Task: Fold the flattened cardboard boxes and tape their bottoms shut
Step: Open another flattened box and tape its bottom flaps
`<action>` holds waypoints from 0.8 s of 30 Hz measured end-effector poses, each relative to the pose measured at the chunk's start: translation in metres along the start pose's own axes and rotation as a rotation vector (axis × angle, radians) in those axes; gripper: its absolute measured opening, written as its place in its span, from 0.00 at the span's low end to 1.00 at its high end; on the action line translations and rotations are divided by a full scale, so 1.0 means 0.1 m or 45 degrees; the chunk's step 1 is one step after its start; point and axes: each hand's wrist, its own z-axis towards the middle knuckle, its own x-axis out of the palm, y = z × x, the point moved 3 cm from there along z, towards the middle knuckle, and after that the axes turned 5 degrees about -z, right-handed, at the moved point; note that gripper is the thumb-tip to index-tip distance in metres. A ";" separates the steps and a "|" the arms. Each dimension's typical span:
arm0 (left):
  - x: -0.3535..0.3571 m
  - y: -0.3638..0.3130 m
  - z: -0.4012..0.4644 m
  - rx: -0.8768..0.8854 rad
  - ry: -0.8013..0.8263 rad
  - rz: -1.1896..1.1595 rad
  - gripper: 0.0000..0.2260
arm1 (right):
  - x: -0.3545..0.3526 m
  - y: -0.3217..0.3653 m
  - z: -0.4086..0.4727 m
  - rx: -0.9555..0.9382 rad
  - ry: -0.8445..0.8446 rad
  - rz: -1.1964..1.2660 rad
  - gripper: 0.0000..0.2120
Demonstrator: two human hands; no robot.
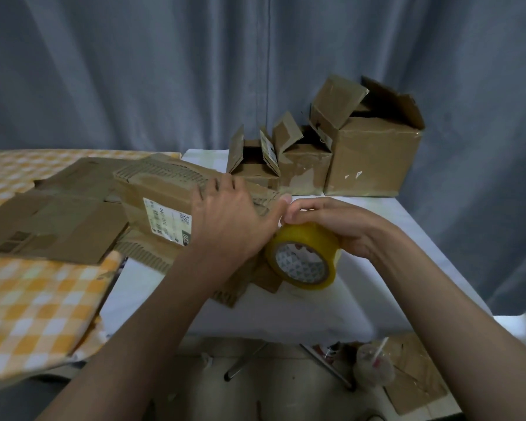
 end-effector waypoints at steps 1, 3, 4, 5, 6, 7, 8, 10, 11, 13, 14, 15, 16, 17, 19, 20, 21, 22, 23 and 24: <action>-0.01 0.00 0.04 0.001 0.001 -0.032 0.40 | 0.00 0.01 -0.01 -0.002 -0.001 0.005 0.05; 0.00 -0.01 0.09 0.001 0.004 -0.131 0.34 | 0.00 0.02 -0.01 -0.004 -0.013 -0.006 0.06; 0.01 -0.02 0.11 0.003 0.018 -0.167 0.32 | -0.01 0.03 -0.01 -0.001 -0.019 -0.016 0.05; 0.05 -0.02 0.13 0.014 0.030 -0.174 0.30 | -0.01 0.03 -0.02 0.001 -0.019 -0.023 0.05; 0.09 -0.03 0.14 0.031 0.042 -0.152 0.30 | -0.02 0.02 -0.02 -0.003 -0.014 -0.024 0.05; 0.13 -0.04 0.15 0.048 0.065 -0.110 0.31 | -0.03 0.01 -0.02 -0.004 -0.009 -0.018 0.05; 0.16 -0.04 0.15 0.057 0.097 -0.064 0.33 | -0.03 0.00 -0.03 -0.007 -0.007 -0.012 0.05; 0.20 -0.04 0.16 0.060 0.165 0.021 0.35 | -0.05 -0.02 -0.06 -0.016 -0.011 -0.013 0.05; 0.21 -0.04 0.15 0.062 0.193 0.047 0.35 | -0.06 -0.02 -0.07 -0.020 -0.011 -0.016 0.06; 0.20 -0.05 0.13 0.063 0.228 0.066 0.35 | -0.05 -0.03 -0.09 -0.025 -0.008 -0.011 0.06; 0.20 -0.05 0.13 0.063 0.238 0.068 0.35 | -0.05 -0.04 -0.08 -0.025 -0.009 -0.010 0.05; 0.19 -0.05 0.12 0.061 0.243 0.073 0.35 | -0.04 -0.04 -0.08 -0.021 -0.017 -0.012 0.04; 0.19 -0.05 0.12 0.056 0.244 0.078 0.34 | -0.04 -0.04 -0.08 -0.018 -0.031 -0.019 0.03; 0.19 -0.05 0.12 0.052 0.242 0.086 0.34 | -0.05 -0.05 -0.09 -0.020 -0.048 -0.031 0.02; 0.20 -0.05 0.12 0.046 0.245 0.107 0.33 | -0.10 -0.07 -0.11 -0.037 -0.079 -0.034 0.02; 0.20 -0.05 0.12 0.043 0.253 0.113 0.33 | -0.14 -0.09 -0.13 -0.044 -0.091 -0.017 0.02; 0.20 -0.05 0.12 0.041 0.266 0.117 0.34 | -0.17 -0.11 -0.17 -0.047 -0.099 0.007 0.03; 0.20 -0.06 0.12 0.041 0.283 0.125 0.34 | -0.18 -0.13 -0.20 -0.051 -0.104 0.033 0.03; 0.19 -0.06 0.11 0.043 0.298 0.135 0.33 | -0.19 -0.16 -0.23 -0.055 -0.109 0.057 0.03; 0.19 -0.07 0.11 0.050 0.312 0.142 0.33 | -0.20 -0.18 -0.26 -0.060 -0.114 0.075 0.03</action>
